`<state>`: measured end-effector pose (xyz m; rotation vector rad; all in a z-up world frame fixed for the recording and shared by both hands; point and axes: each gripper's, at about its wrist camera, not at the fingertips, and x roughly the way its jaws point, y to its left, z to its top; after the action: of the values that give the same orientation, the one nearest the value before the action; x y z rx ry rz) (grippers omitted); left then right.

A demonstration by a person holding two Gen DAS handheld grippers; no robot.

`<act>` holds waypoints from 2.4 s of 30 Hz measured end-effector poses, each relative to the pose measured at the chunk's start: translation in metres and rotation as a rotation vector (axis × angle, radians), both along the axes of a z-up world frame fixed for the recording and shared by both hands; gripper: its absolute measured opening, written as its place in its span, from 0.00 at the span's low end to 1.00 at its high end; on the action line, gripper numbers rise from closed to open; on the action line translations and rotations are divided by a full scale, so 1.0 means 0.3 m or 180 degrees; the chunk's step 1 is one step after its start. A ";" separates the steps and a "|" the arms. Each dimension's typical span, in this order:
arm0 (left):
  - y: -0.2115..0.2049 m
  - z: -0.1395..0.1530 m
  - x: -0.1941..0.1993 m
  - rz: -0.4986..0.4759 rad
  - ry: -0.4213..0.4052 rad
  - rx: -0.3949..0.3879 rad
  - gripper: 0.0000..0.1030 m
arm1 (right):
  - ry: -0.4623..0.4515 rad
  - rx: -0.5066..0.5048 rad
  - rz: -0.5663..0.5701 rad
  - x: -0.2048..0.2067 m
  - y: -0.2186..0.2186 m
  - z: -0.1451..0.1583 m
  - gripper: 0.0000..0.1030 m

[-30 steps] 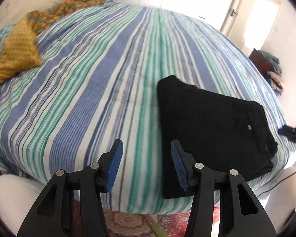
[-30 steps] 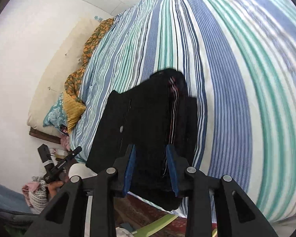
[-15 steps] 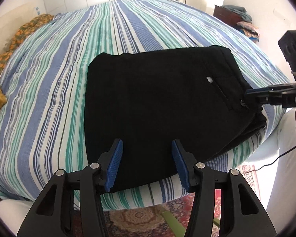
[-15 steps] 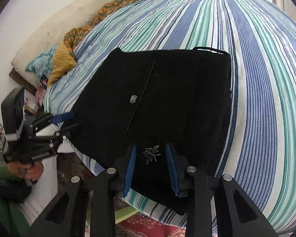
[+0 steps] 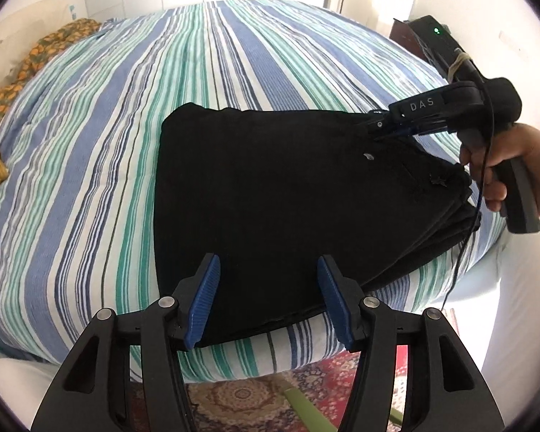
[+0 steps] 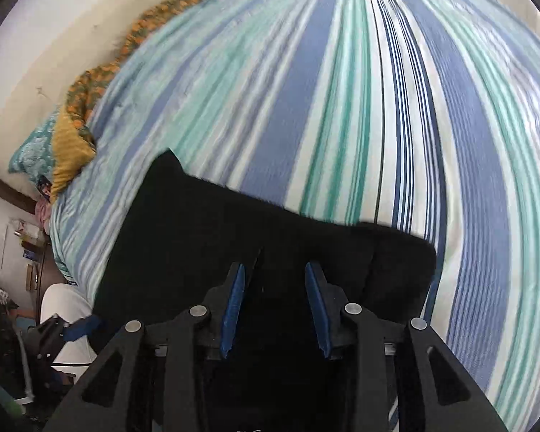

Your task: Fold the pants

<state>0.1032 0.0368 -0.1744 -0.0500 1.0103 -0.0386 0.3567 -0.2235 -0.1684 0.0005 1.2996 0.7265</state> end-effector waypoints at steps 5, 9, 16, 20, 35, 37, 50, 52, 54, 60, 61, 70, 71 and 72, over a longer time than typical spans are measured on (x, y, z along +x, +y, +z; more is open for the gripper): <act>0.007 0.026 -0.013 0.0037 -0.0054 -0.0107 0.57 | -0.0196 0.0161 -0.0141 -0.054 -0.059 0.058 0.35; 0.036 0.068 -0.021 0.0193 -0.0202 -0.0247 0.57 | -0.0627 0.0138 -0.0046 -0.160 -0.124 0.170 0.35; 0.024 -0.012 0.014 0.0161 0.0036 -0.0116 0.60 | -0.1004 0.0218 0.0254 -0.420 -0.118 0.191 0.35; 0.001 -0.009 -0.007 0.0066 0.0011 0.0046 0.62 | -0.0751 0.0153 0.0064 -0.467 -0.141 0.064 0.35; -0.003 -0.010 -0.001 0.0095 0.0059 0.0126 0.65 | -0.0813 0.0240 -0.0023 -0.480 -0.153 0.060 0.35; -0.003 -0.010 -0.002 0.0093 0.0058 0.0127 0.65 | -0.0812 0.0247 -0.0036 -0.482 -0.155 0.058 0.35; 0.010 -0.015 -0.005 0.0122 0.0064 0.0091 0.70 | -0.0770 0.0271 -0.0068 -0.487 -0.157 0.049 0.37; 0.016 -0.012 -0.009 0.0121 0.0074 0.0067 0.70 | -0.0704 0.0269 -0.0068 -0.492 -0.161 0.053 0.38; 0.028 -0.002 -0.010 0.0139 0.0103 0.0013 0.70 | -0.0577 0.0237 -0.0045 -0.496 -0.170 0.053 0.40; 0.222 0.057 0.009 0.0467 0.0055 -0.0497 0.80 | -0.0210 0.0569 -0.0212 -0.491 -0.305 0.112 0.54; 0.268 0.050 0.025 0.0572 0.0085 -0.0579 0.80 | -0.0178 0.0713 -0.0377 -0.466 -0.355 0.126 0.62; 0.355 -0.138 0.177 0.0513 0.0861 -0.1304 0.81 | 0.0965 0.1208 -0.0910 -0.194 -0.473 -0.112 0.84; 0.345 -0.143 0.186 0.0469 0.0880 -0.1347 0.82 | 0.1040 0.1192 -0.0890 -0.182 -0.460 -0.142 0.84; 0.330 -0.146 0.193 0.0423 0.0910 -0.1393 0.82 | 0.1103 0.1223 -0.0860 -0.172 -0.448 -0.162 0.84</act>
<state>0.1610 0.1359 -0.2182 -0.5345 1.2672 -0.1335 0.3051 -0.3579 -0.2170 0.6246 1.4313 0.7519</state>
